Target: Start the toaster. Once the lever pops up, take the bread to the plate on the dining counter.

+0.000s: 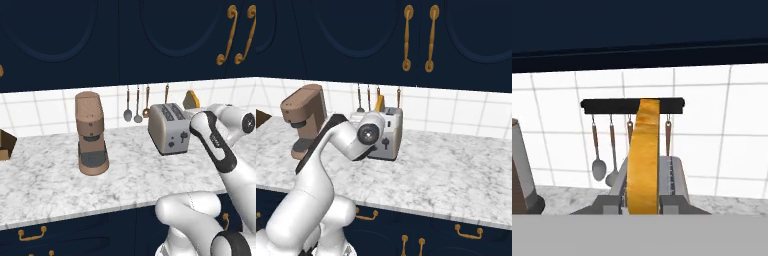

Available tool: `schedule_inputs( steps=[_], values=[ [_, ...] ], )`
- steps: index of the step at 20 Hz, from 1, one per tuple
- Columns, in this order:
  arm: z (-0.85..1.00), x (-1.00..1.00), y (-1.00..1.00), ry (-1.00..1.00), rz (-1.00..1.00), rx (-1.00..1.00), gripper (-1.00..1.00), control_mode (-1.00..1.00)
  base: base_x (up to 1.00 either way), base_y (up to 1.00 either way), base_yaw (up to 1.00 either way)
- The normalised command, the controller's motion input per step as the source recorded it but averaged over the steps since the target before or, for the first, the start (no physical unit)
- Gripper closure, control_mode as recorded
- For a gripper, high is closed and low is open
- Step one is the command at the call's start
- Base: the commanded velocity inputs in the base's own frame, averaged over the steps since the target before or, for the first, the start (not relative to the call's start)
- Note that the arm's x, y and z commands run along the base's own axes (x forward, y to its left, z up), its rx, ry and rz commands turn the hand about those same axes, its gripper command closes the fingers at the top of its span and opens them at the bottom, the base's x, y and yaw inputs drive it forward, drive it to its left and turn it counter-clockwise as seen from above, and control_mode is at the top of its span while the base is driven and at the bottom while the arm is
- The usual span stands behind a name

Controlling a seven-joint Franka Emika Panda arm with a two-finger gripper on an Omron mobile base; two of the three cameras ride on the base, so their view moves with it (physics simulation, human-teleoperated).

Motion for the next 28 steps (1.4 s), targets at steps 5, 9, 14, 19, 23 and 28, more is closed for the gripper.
schedule_inputs(
  steps=[5, 9, 14, 19, 23, 28],
  values=[
    [0.76, -0.93, 0.01, 0.15, 0.0, 0.01, 1.0, -1.0, 0.0, 0.0, 0.0],
    [0.51, -1.0, 0.0, 0.3, 0.0, 0.0, 1.0, -1.0, 0.0, 0.0, 0.0],
    [0.03, -1.0, 0.09, 0.2, 0.0, 0.0, 1.0, -1.0, 0.0, 0.0, 0.0],
    [-0.12, -0.87, 0.03, 0.07, 0.0, 0.0, 1.0, -1.0, 0.0, 0.0, 0.0],
    [-0.24, 0.0, 0.25, 0.11, 0.0, -0.01, 1.0, -1.0, 0.0, 0.0, 0.0],
    [0.0, 0.0, 0.0, 0.0, 0.0, 0.0, 1.0, -1.0, 0.0, 0.0, 0.0]
  ],
)
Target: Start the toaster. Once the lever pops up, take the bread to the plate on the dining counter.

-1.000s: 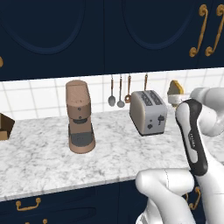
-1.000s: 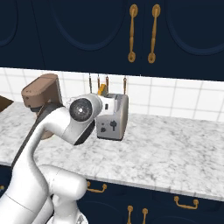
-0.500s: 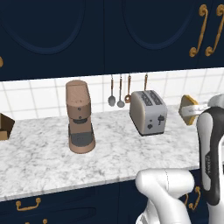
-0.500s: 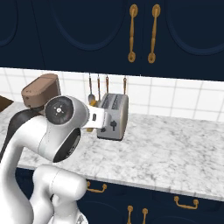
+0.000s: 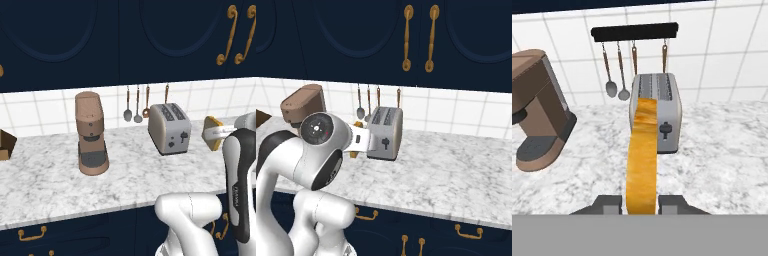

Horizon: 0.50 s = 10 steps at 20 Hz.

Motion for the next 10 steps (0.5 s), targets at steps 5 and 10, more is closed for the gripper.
schedule_inputs(
  steps=[5, 10],
  values=[
    [0.0, 0.0, 0.0, 0.0, 0.0, 0.0, 1.0, -1.0, 0.0, 0.0, 0.0],
    [0.0, -0.03, 0.0, 0.0, 0.0, 0.0, 1.0, 1.0, -0.71, 0.04, 0.04]
  ],
)
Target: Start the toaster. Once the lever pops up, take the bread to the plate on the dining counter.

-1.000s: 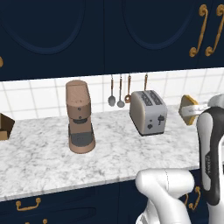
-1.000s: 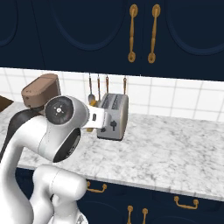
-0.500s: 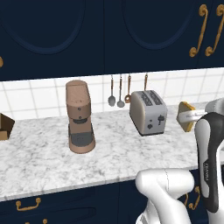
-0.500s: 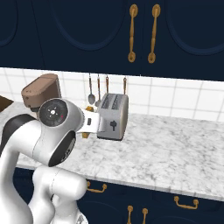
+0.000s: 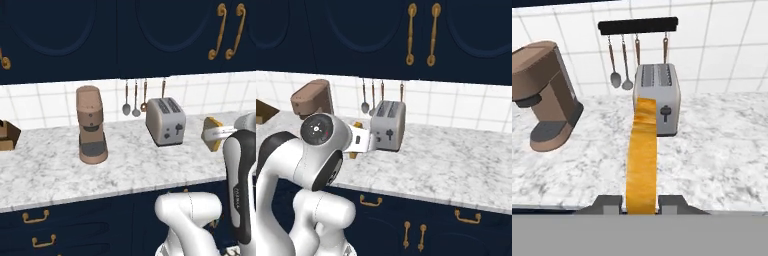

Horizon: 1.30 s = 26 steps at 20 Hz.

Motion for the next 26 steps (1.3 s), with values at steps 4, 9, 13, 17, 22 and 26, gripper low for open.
schedule_inputs(
  steps=[4, 9, 13, 17, 22, 26],
  values=[
    [0.0, 0.0, 0.0, 0.0, 0.0, 0.0, 1.0, 1.0, -0.99, 0.02, 0.08],
    [0.0, 0.0, 0.0, 0.0, 0.0, 0.0, 1.0, 1.0, -0.87, 0.0, 0.03],
    [0.0, 0.0, 0.0, 0.0, 0.0, 0.0, 1.0, 1.0, -0.56, 0.14, -0.49],
    [0.0, 0.0, 0.0, 0.0, 0.0, 0.0, 1.0, 1.0, -0.26, 0.16, -0.87],
    [0.0, 0.0, 0.0, 0.0, 0.0, 0.0, 1.0, 1.0, -0.13, 0.13, -0.9],
    [0.0, 0.0, 0.0, 0.0, 0.0, 0.0, 1.0, 1.0, 0.0, 0.07, -0.94]
  ],
)
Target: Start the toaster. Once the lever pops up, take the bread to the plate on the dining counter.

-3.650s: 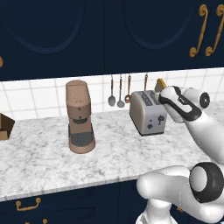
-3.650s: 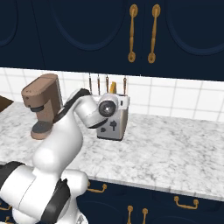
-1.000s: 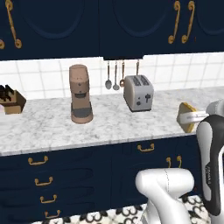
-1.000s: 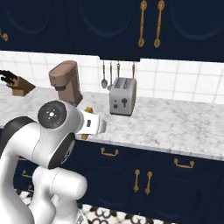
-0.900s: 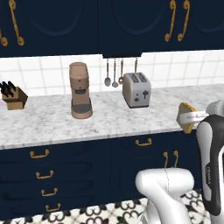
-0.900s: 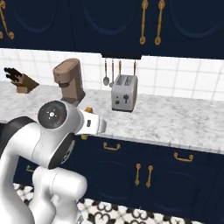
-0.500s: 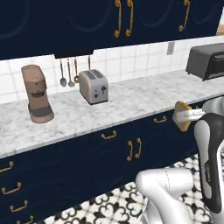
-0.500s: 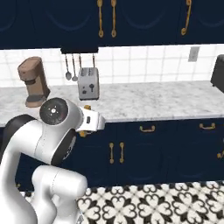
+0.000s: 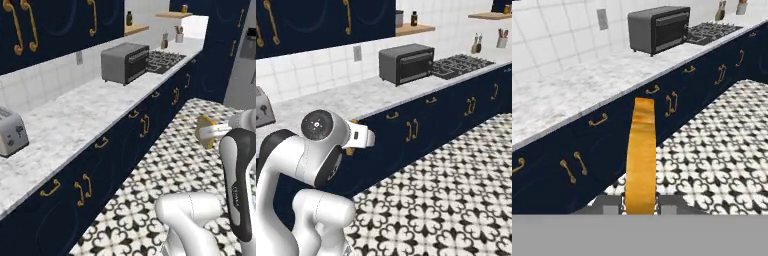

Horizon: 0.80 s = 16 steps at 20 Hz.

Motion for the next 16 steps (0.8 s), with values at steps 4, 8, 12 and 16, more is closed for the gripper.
schedule_inputs(
  steps=[4, 8, 12, 16],
  values=[
    [0.0, 0.0, 0.0, 0.0, 0.0, 0.0, 1.0, 1.0, 0.0, 0.04, -0.95],
    [0.0, 0.0, 0.0, 0.0, 0.0, 0.0, 1.0, 1.0, 0.0, 0.03, -0.96],
    [0.0, 0.0, 0.0, 0.0, 0.0, 0.0, 1.0, 1.0, 0.0, 0.03, -0.97],
    [0.0, 0.0, 0.0, 0.0, 0.0, 0.0, 1.0, 1.0, 0.0, 0.05, -0.97]
  ],
)
